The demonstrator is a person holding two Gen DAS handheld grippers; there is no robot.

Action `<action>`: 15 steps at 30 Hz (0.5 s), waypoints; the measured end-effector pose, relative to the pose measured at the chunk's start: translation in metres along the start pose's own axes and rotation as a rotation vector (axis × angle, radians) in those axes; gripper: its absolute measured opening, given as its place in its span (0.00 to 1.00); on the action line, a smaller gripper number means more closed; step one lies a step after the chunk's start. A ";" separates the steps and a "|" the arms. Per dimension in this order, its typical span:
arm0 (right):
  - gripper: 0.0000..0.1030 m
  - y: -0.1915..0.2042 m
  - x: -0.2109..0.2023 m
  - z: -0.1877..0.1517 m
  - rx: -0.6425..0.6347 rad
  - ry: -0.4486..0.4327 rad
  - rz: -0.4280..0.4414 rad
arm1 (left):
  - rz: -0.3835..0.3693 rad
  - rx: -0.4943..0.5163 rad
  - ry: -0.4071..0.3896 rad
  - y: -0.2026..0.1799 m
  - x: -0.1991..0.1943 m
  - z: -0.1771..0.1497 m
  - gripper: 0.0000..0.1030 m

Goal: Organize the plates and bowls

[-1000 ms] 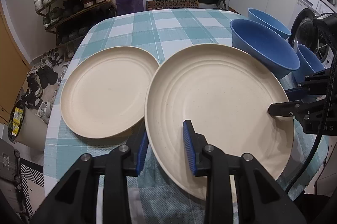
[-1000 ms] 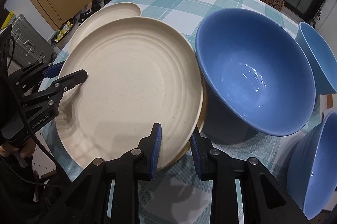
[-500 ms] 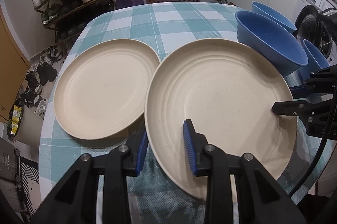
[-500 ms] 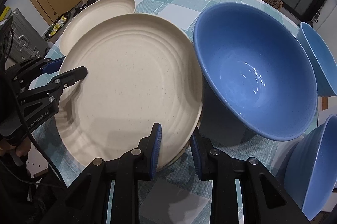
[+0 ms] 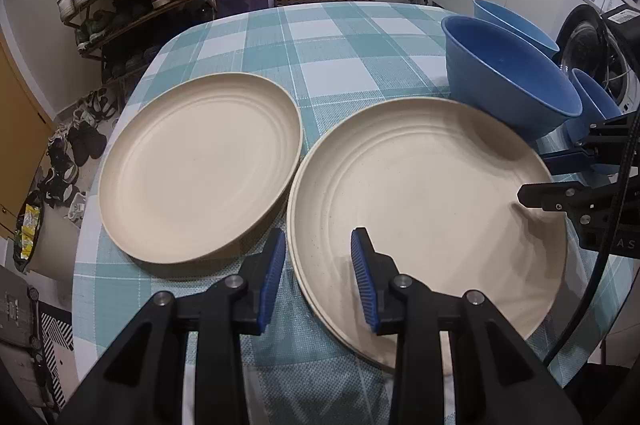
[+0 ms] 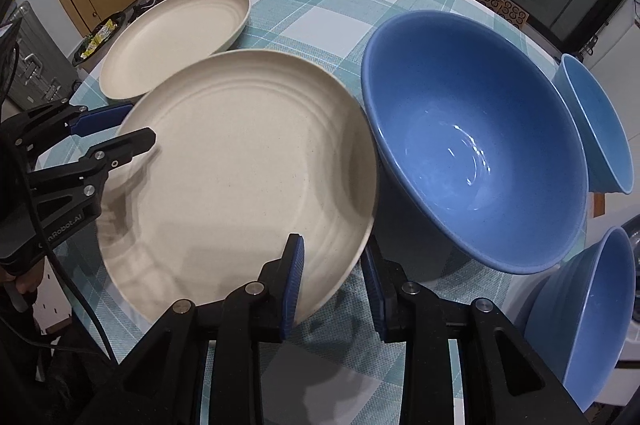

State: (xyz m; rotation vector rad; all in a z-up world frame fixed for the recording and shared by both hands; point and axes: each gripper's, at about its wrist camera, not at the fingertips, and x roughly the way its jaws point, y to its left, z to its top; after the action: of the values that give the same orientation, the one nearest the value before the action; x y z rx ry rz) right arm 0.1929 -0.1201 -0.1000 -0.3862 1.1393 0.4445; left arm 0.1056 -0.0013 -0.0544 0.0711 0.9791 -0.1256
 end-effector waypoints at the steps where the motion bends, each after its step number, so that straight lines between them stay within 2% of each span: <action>1: 0.31 -0.001 -0.001 -0.001 0.002 0.000 0.002 | -0.002 0.002 -0.001 0.000 -0.001 0.000 0.33; 5: 0.32 -0.001 -0.007 -0.003 0.000 -0.014 0.012 | -0.002 -0.003 -0.002 0.002 -0.005 -0.001 0.33; 9: 0.39 0.005 -0.016 -0.004 -0.016 -0.034 0.025 | -0.005 -0.019 -0.017 0.005 -0.011 -0.002 0.47; 11: 0.45 0.009 -0.022 -0.004 -0.029 -0.049 0.036 | -0.005 -0.023 -0.026 0.007 -0.016 -0.003 0.50; 12: 0.49 0.011 -0.024 -0.004 -0.034 -0.056 0.041 | -0.005 -0.027 -0.031 0.009 -0.019 -0.003 0.55; 15: 0.53 0.017 -0.032 -0.004 -0.050 -0.074 0.052 | -0.005 -0.034 -0.052 0.012 -0.029 -0.004 0.56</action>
State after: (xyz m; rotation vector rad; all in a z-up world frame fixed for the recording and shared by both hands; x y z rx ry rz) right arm 0.1695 -0.1121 -0.0736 -0.3820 1.0698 0.5294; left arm 0.0880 0.0136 -0.0330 0.0337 0.9292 -0.1143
